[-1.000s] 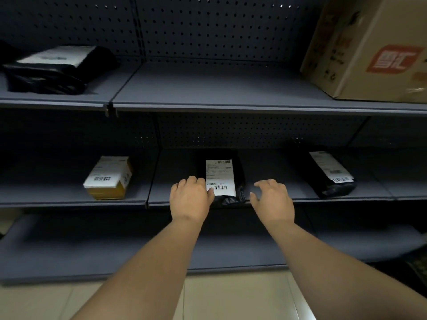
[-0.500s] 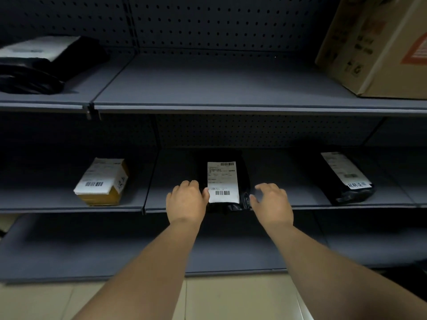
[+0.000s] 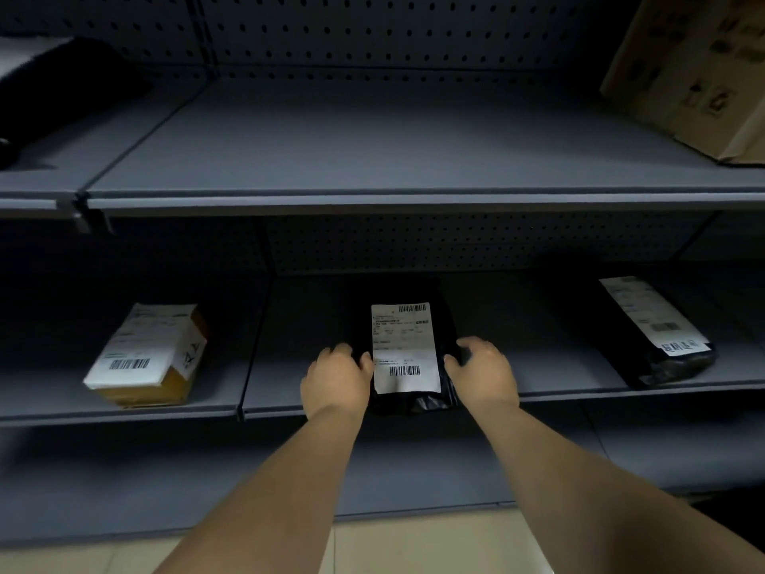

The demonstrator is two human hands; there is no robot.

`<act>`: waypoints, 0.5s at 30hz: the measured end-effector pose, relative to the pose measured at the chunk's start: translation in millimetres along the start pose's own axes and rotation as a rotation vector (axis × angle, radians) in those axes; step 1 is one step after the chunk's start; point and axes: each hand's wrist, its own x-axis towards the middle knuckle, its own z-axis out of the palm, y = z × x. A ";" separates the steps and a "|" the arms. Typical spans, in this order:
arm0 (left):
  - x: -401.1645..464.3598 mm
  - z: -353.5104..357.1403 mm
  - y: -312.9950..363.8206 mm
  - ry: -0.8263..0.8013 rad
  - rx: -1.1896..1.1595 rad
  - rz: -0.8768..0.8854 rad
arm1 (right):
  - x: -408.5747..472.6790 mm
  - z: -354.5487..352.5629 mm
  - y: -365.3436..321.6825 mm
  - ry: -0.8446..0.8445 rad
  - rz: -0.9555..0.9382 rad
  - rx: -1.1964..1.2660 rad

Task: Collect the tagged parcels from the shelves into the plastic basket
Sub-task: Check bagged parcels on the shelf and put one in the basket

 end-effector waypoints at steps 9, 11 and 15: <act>49.6 39.4 -3.2 -0.240 -0.573 -0.395 | 46.1 27.0 4.1 -0.224 0.444 0.595; 56.3 42.3 -2.2 -0.264 -0.639 -0.429 | 51.4 32.6 5.5 -0.271 0.496 0.681; 59.9 44.9 3.6 -0.311 -0.757 -0.496 | 58.8 38.8 6.6 -0.310 0.526 0.786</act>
